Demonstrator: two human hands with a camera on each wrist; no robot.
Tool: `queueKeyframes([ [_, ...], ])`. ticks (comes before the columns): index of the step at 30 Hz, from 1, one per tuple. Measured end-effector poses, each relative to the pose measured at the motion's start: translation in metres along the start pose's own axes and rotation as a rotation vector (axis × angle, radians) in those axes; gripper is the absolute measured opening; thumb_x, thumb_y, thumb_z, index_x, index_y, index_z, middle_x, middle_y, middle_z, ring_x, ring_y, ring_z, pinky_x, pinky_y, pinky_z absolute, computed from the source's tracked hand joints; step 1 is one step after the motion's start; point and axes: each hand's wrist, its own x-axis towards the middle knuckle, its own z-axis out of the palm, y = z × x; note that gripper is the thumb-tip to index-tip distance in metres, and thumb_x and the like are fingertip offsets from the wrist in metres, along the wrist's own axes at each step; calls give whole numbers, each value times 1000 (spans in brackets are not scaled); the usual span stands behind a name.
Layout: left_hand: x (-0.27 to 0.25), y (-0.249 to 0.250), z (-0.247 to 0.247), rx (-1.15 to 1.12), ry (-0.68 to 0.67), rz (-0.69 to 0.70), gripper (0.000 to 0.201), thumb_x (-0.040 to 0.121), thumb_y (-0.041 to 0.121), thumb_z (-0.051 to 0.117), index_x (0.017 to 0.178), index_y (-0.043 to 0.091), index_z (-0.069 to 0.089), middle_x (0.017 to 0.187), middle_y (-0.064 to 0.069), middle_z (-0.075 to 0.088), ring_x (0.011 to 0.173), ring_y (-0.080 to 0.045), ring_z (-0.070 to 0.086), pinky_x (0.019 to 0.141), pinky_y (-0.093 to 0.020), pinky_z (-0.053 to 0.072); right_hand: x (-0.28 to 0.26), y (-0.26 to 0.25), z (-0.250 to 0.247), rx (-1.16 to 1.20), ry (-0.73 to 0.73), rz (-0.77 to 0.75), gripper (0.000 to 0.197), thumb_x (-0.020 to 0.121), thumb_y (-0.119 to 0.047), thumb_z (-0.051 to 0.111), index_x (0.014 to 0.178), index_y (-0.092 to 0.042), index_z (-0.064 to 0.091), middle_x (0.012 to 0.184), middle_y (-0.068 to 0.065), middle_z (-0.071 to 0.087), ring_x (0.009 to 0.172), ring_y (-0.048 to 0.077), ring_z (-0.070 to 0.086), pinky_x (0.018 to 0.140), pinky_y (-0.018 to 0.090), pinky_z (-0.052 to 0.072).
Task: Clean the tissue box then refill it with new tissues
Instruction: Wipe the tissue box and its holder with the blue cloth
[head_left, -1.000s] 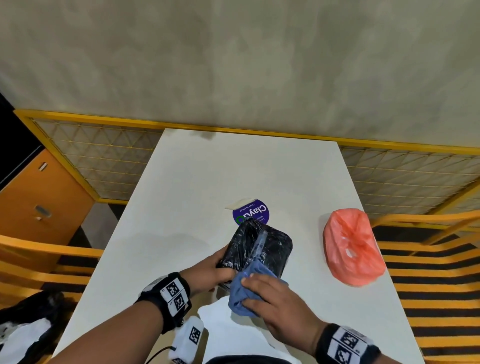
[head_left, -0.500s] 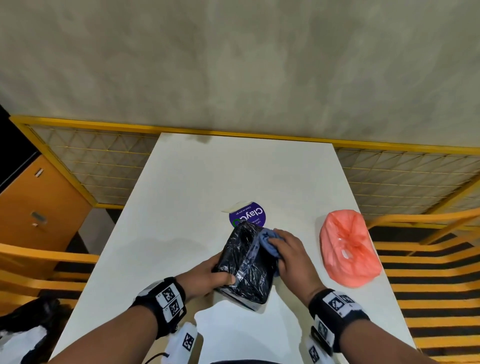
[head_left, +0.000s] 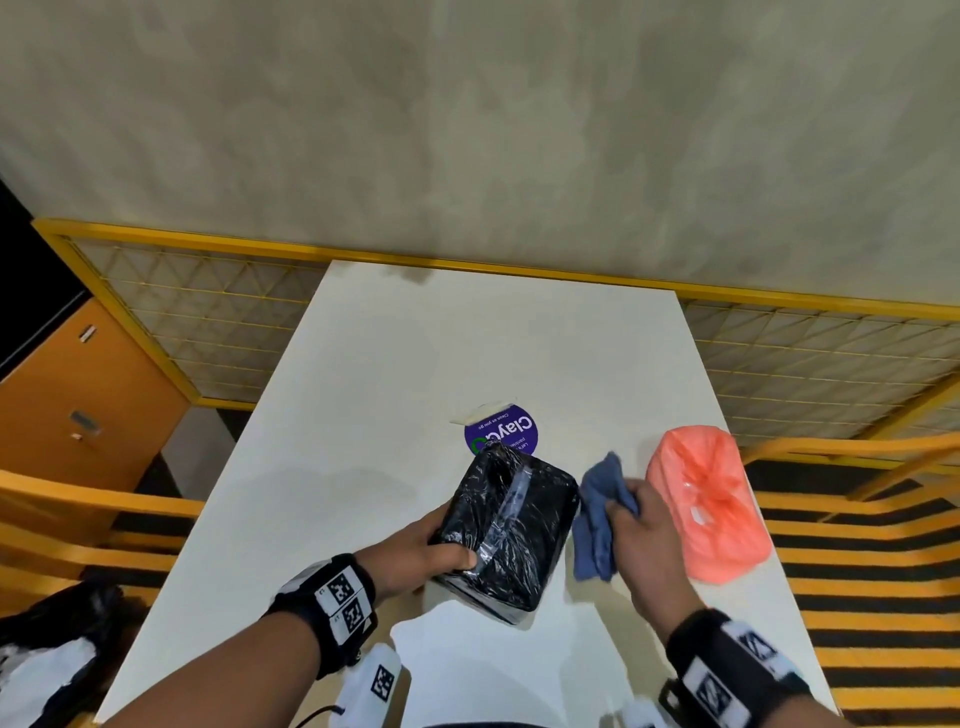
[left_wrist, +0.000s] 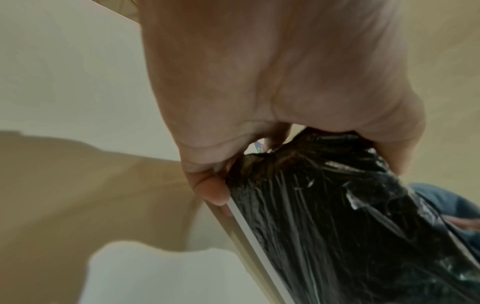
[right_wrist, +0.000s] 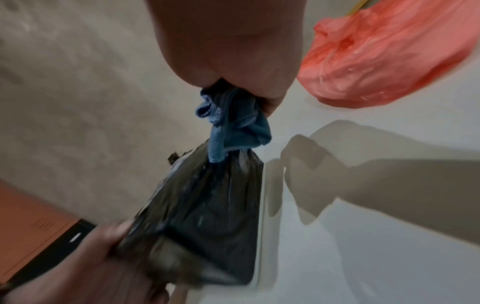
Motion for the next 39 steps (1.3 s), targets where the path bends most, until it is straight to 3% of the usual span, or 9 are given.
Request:
queueKeyframes([
  [7, 3, 1, 1, 48, -18, 4, 43, 95, 9, 62, 129, 32, 49, 108, 16, 69, 87, 12, 65, 68, -6, 45, -33, 20, 29, 3, -257, 171, 7, 91, -6, 50, 95, -12, 49, 85, 7, 51, 77, 21, 50, 71, 36, 41],
  [11, 5, -1, -1, 65, -14, -1, 39, 96, 10, 61, 127, 31, 50, 101, 15, 67, 76, 15, 62, 60, -5, 43, -3, 18, 40, 91, -228, 286, 14, 88, -5, 43, 90, -19, 46, 85, 9, 51, 75, 22, 50, 69, 36, 41],
  [18, 4, -1, -2, 29, -31, -5, 45, 94, 13, 66, 131, 30, 48, 111, 14, 69, 91, 11, 65, 69, -7, 47, 47, -3, 40, 211, -93, 327, 19, 89, 3, 39, 105, -4, 48, 84, 13, 51, 70, 24, 52, 58, 33, 43],
  [21, 5, -3, -2, 9, -41, 8, 52, 90, 16, 70, 135, 28, 47, 117, 13, 70, 104, 3, 65, 82, -11, 47, 62, -12, 32, 99, -45, 169, 22, 90, 2, 43, 109, -4, 51, 90, 15, 56, 77, 25, 55, 66, 33, 43],
  [24, 6, -2, -3, 15, -42, 13, 51, 94, 11, 66, 138, 27, 45, 113, 14, 70, 99, 8, 65, 77, -9, 47, 49, -34, 24, -191, -21, -310, 23, 84, 1, 48, 104, -6, 59, 100, 10, 55, 88, 17, 49, 76, 22, 37],
  [26, 7, -3, -3, 8, -39, 23, 57, 89, 17, 70, 139, 28, 45, 122, 10, 69, 111, -1, 64, 90, -16, 49, 21, -46, 27, -317, -203, -652, 30, 76, -2, 49, 103, -8, 62, 104, 9, 55, 97, 16, 48, 84, 21, 37],
  [29, 9, -3, -3, 40, -19, 32, 46, 86, 22, 70, 130, 27, 54, 124, 4, 67, 120, -13, 60, 102, -26, 47, -23, -39, 48, -624, -530, -900, 36, 73, -11, 44, 103, -15, 63, 110, 9, 58, 97, 25, 53, 80, 34, 49],
  [31, 10, -3, -2, 63, -40, 50, 33, 92, 17, 67, 122, 28, 59, 116, 6, 69, 115, -10, 61, 101, -29, 47, -31, -30, 62, -743, -557, -952, 34, 74, -13, 45, 102, -15, 63, 108, 8, 59, 91, 28, 55, 70, 39, 51],
  [39, 10, -8, -1, 10, -40, 8, 58, 83, 26, 70, 136, 32, 49, 129, 6, 67, 121, -13, 61, 106, -36, 45, 15, -38, 78, -835, -365, -854, 39, 67, -5, 66, 105, -15, 64, 103, 9, 61, 83, 31, 56, 61, 38, 49],
])
